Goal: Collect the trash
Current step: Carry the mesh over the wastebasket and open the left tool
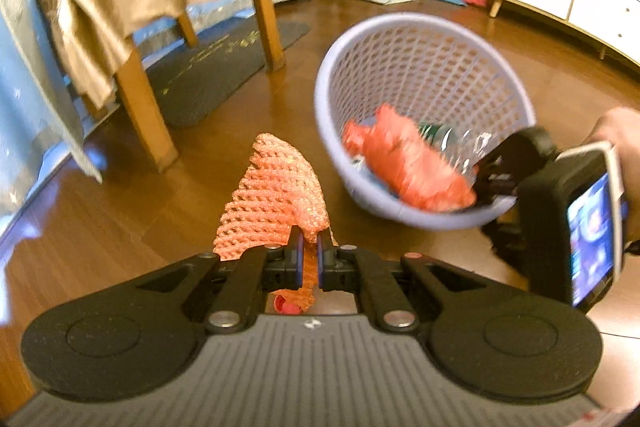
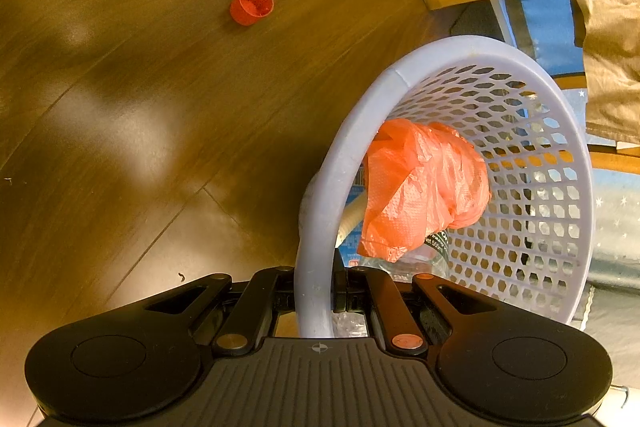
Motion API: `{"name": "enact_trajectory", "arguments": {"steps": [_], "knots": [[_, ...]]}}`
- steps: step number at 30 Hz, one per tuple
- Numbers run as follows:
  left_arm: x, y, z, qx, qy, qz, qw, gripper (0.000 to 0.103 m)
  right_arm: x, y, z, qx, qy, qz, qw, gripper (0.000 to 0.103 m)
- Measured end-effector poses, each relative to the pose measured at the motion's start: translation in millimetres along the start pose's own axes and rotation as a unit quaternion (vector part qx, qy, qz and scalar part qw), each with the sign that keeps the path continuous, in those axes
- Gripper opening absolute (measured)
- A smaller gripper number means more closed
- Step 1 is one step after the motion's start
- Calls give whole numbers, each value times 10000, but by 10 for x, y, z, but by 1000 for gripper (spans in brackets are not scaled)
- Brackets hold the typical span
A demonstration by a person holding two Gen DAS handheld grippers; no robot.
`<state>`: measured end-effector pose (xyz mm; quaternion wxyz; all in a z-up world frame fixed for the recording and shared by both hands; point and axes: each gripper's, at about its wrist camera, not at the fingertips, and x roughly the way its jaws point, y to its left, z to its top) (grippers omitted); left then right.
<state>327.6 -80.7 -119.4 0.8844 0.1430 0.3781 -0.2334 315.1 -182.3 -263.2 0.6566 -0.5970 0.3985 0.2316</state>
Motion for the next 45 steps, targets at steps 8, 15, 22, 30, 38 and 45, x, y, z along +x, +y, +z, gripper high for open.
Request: {"name": "enact_trajectory", "arguments": {"steps": [8,15,22,30,38,45], "knots": [[-140,-98,284,313,-183,-326,9988,4,-7,-7,-21,-10,-6,9,10000,2],[-130,-166,411,356,-287,-544,9975,4,-22,23,-27,-96,-58,0,9999,2],[-78,-241,547,583,-314,-755,9949,4,-58,29,-63,-121,-112,18,9999,2],[71,-341,735,811,-374,-928,9917,4,-71,15,-105,-139,-148,30,9998,2],[272,-486,872,1040,-375,-1092,9879,4,-85,22,-103,-131,-165,30,9998,2],[476,-509,1007,1090,-336,-1076,9876,38,-96,14,-90,-118,-171,39,9998,2]]}}
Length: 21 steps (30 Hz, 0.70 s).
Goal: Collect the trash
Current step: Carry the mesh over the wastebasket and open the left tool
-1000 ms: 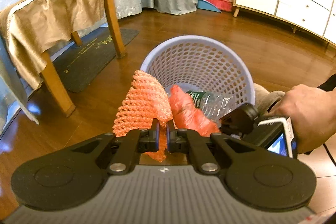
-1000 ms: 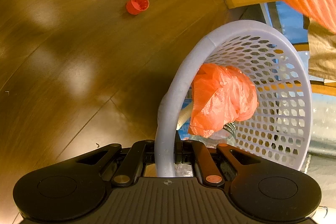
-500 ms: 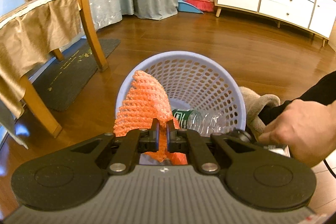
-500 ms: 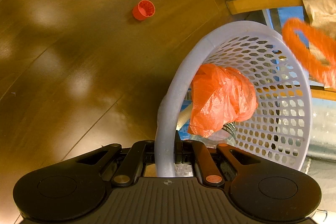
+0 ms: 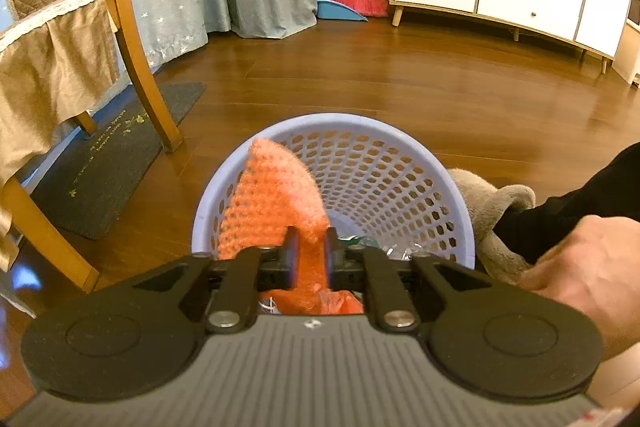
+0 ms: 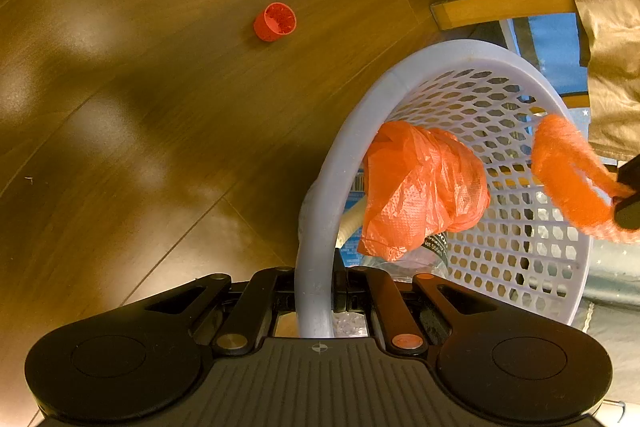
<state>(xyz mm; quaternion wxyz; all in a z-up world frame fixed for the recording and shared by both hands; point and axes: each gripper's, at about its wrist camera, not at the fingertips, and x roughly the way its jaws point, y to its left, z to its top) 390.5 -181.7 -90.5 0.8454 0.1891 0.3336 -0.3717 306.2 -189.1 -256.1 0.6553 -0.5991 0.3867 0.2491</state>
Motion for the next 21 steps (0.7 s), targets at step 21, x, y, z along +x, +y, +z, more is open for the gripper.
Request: {"name": "enact_trajectory", "arguments": {"steps": [21], "knots": [[-652,415,-532,-379,81,671,9970,53,-36,59,-2,-120,-27,-92,9999,3]]}}
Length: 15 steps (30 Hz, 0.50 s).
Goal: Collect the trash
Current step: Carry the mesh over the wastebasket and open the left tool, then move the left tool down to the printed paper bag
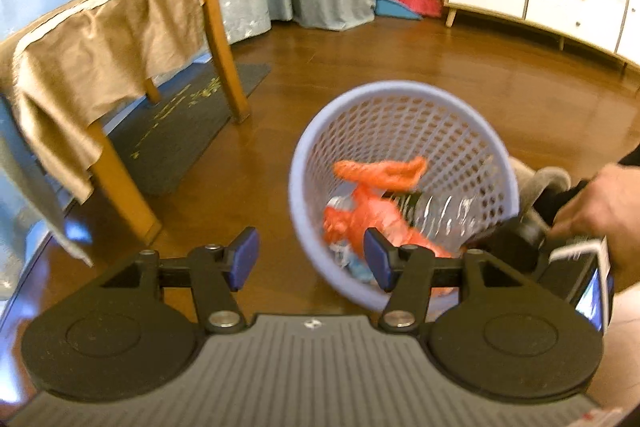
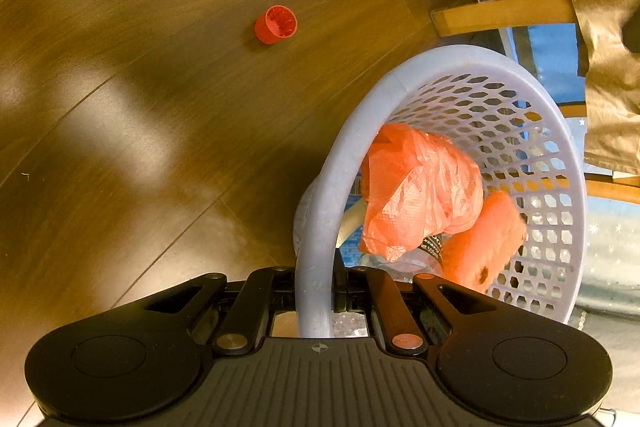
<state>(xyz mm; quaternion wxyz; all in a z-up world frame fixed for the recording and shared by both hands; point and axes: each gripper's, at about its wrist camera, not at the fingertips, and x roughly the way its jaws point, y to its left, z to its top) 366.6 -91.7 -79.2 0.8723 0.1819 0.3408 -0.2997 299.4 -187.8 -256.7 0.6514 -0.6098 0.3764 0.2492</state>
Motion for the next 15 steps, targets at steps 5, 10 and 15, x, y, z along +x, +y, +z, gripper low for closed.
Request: {"name": "enact_trajectory", "arguments": {"steps": [5,10,15], "knots": [[-180,83,-133,25,61,99,9999,53,-26,16,-4,-20,-5,-1,10000,3],[-322,183,-280,-183,165,276,9993,54,-25,18,3,-39,6,-5,10000,3],[-398,271,-400,-312,200,446,9983,56,-23,13,-6,-36,14,0,10000,3]]}}
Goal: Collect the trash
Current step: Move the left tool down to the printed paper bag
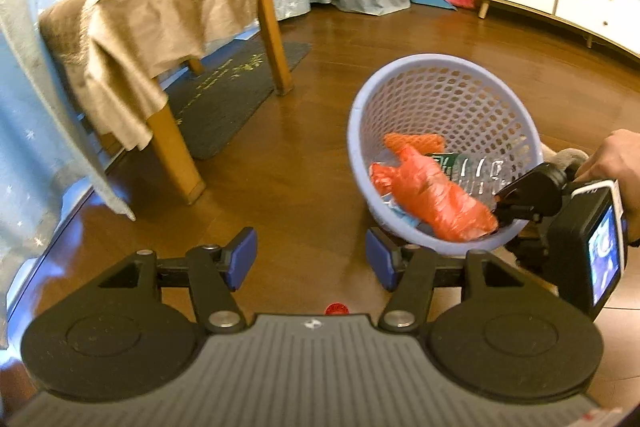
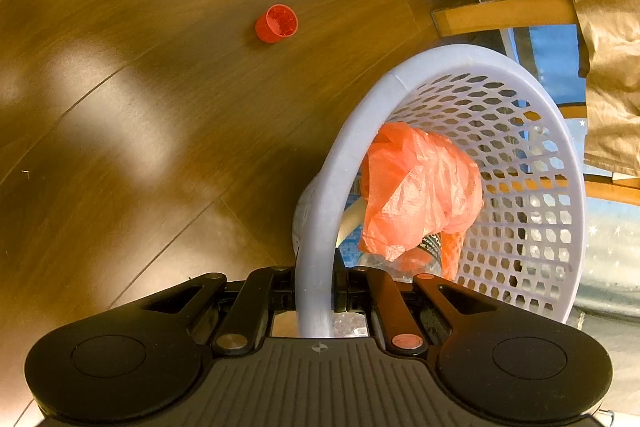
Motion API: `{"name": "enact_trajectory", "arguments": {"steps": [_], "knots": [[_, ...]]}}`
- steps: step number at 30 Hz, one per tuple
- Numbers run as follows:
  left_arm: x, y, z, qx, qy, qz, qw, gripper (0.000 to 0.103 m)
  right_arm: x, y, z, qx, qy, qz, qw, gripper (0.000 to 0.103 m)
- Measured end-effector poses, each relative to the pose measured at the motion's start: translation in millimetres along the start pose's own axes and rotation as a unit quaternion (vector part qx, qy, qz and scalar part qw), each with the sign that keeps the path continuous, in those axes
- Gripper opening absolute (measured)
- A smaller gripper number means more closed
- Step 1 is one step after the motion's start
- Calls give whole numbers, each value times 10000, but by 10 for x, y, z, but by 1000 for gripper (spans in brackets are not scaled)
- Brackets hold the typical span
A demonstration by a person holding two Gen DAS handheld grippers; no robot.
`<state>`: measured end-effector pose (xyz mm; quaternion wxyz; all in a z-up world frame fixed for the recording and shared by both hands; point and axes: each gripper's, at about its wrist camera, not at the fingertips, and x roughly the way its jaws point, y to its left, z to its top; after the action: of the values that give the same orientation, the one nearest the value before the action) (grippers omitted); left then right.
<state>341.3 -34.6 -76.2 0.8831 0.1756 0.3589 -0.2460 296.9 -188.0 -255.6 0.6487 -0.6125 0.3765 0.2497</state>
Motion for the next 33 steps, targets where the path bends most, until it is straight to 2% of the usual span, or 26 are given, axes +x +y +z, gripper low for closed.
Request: {"name": "enact_trajectory", "arguments": {"steps": [14,27,33], "knots": [[14,290,-449,-87,339,386,9986,59,18,-12,14,36,35,11,10000,3],[88,566,-960,-212,817,670,9942,72,22,-14,21,65,43,20,10000,3],[194,613,-1181,-186,976,741,9923,73,19,-19,32,80,48,27,10000,3]]}}
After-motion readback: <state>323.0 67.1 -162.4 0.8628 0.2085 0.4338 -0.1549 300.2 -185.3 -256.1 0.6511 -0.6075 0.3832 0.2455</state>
